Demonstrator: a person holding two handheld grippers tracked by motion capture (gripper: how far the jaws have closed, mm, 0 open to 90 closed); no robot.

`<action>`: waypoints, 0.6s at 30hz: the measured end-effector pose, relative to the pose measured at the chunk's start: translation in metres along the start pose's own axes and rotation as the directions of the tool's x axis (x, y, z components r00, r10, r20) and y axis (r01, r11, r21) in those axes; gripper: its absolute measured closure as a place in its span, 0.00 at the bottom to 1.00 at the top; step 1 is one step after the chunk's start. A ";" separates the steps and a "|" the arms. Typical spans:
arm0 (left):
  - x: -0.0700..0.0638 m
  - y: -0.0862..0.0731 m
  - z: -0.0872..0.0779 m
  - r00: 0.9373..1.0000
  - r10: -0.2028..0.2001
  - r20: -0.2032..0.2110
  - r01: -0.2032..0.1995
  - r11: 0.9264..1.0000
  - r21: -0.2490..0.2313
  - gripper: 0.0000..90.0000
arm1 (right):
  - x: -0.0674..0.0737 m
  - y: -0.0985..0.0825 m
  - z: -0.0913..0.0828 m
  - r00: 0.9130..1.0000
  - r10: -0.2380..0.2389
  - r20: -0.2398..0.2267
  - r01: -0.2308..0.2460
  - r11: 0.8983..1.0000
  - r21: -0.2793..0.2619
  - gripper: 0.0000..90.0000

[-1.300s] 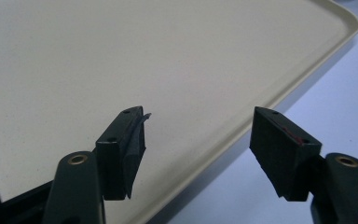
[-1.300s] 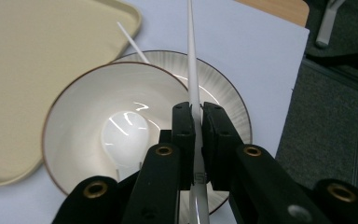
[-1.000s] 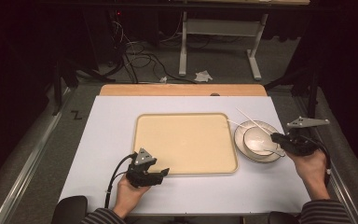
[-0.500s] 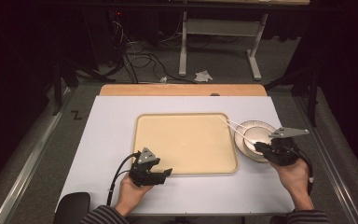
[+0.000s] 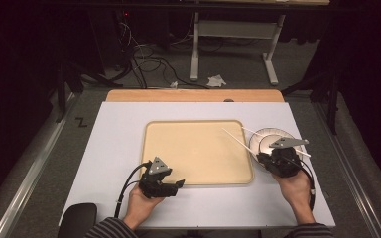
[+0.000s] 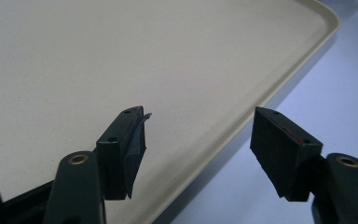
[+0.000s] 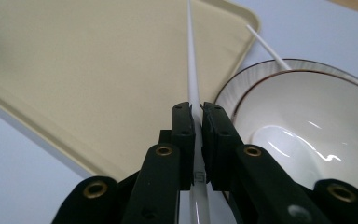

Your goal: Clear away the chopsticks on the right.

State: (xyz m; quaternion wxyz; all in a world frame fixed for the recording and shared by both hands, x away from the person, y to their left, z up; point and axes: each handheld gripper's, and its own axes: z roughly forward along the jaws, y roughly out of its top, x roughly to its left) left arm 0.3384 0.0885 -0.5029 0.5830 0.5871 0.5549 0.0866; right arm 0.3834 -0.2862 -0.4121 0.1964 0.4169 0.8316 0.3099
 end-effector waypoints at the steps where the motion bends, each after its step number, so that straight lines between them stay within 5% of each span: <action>1: 0.000 0.000 0.000 1.000 0.001 0.001 -0.001 1.000 0.000 0.40 | 0.004 0.001 0.002 1.000 -0.011 0.000 0.011 1.000 -0.002 0.95; 7: -0.002 0.000 0.001 1.000 -0.001 0.004 0.001 1.000 -0.004 0.40 | 0.014 0.003 0.008 1.000 -0.001 -0.028 0.001 1.000 -0.002 0.95; 11: -0.002 -0.001 0.002 1.000 0.004 0.007 -0.004 1.000 0.003 0.40 | 0.022 0.005 0.013 1.000 -0.014 0.002 0.014 1.000 0.009 0.95; 18: -0.003 -0.002 0.001 1.000 0.016 0.009 -0.016 1.000 0.005 0.40 | 0.032 0.012 0.038 0.999 0.043 -0.011 -0.043 0.999 0.020 0.95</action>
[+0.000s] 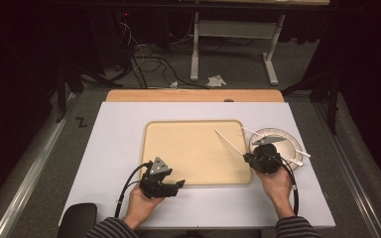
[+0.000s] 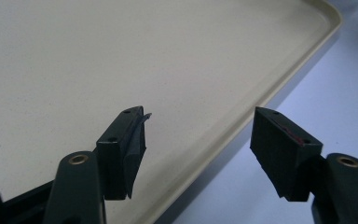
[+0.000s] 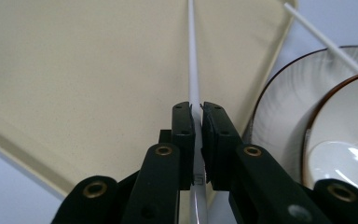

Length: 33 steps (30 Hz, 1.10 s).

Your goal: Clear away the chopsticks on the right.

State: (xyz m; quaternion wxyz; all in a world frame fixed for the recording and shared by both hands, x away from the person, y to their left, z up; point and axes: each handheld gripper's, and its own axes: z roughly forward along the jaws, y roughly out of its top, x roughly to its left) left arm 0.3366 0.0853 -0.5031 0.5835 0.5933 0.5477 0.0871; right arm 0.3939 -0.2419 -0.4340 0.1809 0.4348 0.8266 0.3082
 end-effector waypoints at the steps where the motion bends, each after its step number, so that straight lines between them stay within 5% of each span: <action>1: 0.000 0.000 0.000 1.000 0.001 0.000 -0.001 1.000 0.000 0.40 | 0.001 0.001 0.003 1.000 0.001 -0.006 -0.001 1.000 0.008 0.95; 5: 0.000 0.000 0.000 1.000 -0.002 -0.001 0.002 1.000 -0.005 0.40 | 0.003 0.004 0.011 0.999 0.032 0.000 -0.032 0.999 -0.006 0.95; 33: 0.000 -0.001 0.003 1.000 0.018 -0.004 -0.018 1.000 0.010 0.40 | 0.019 -0.003 0.061 0.999 0.047 -0.018 -0.045 0.993 0.106 0.94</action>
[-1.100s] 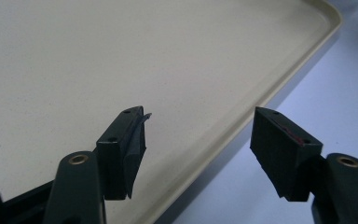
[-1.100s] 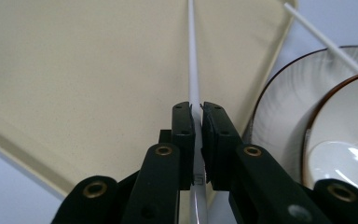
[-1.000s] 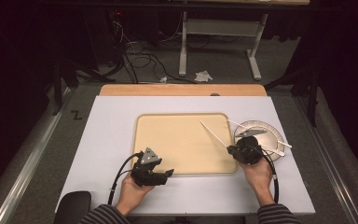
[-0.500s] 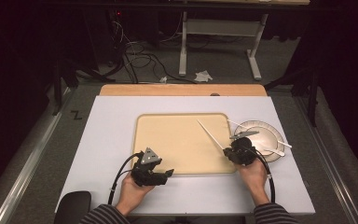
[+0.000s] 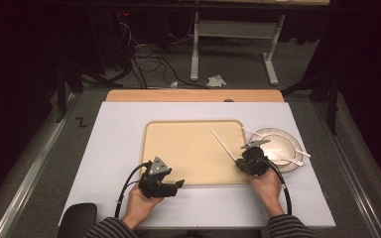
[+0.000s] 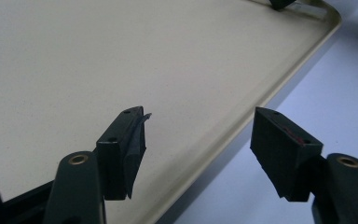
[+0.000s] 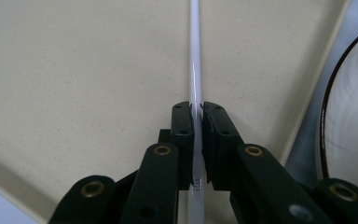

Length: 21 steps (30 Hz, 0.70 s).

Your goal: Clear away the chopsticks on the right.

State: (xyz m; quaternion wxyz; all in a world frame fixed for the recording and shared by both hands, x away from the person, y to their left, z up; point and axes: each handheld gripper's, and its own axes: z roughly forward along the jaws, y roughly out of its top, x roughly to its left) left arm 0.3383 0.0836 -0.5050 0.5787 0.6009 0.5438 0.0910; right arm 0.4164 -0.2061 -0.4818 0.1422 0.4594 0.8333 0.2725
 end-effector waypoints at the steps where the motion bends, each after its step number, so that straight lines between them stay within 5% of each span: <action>1: 0.000 0.000 0.000 1.000 0.000 0.000 0.000 1.000 0.000 0.40 | 0.000 0.000 0.001 1.000 0.005 -0.003 -0.005 1.000 -0.001 0.94; 14: -0.001 0.001 -0.003 1.000 0.004 0.003 -0.004 1.000 -0.008 0.40 | 0.003 -0.001 0.013 1.000 -0.013 0.005 0.012 0.999 0.039 0.91; 21: -0.002 -0.001 -0.002 1.000 0.018 0.004 -0.018 1.000 0.002 0.40 | -0.003 -0.002 0.013 0.999 0.023 0.025 -0.023 0.999 0.030 0.84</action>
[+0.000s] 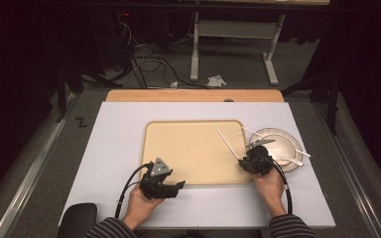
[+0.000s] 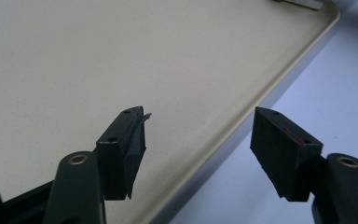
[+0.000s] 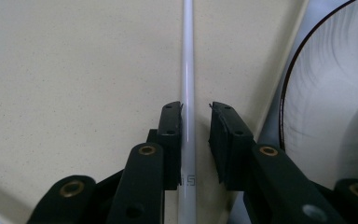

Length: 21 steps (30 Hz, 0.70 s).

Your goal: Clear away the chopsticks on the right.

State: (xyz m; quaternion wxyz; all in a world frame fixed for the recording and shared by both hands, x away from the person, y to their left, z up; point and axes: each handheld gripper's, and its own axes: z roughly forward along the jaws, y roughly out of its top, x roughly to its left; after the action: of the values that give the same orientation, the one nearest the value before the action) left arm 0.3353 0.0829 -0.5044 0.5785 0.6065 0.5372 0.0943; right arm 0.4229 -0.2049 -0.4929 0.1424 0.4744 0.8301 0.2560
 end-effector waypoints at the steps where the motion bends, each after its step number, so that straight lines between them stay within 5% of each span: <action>1: 0.000 0.000 0.000 1.000 0.001 -0.001 -0.001 1.000 0.000 0.40 | 0.000 0.000 0.000 1.000 0.002 0.001 -0.002 1.000 -0.001 0.83; 21: -0.001 -0.002 0.000 1.000 0.008 0.001 -0.008 1.000 0.008 0.39 | -0.005 -0.002 -0.008 1.000 0.010 -0.007 -0.010 0.999 -0.039 0.73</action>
State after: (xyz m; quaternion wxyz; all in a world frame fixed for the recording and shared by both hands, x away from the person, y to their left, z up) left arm 0.3339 0.0814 -0.5054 0.5760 0.6111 0.5347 0.0942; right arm 0.4206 -0.2126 -0.4878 0.1474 0.4748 0.8230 0.2746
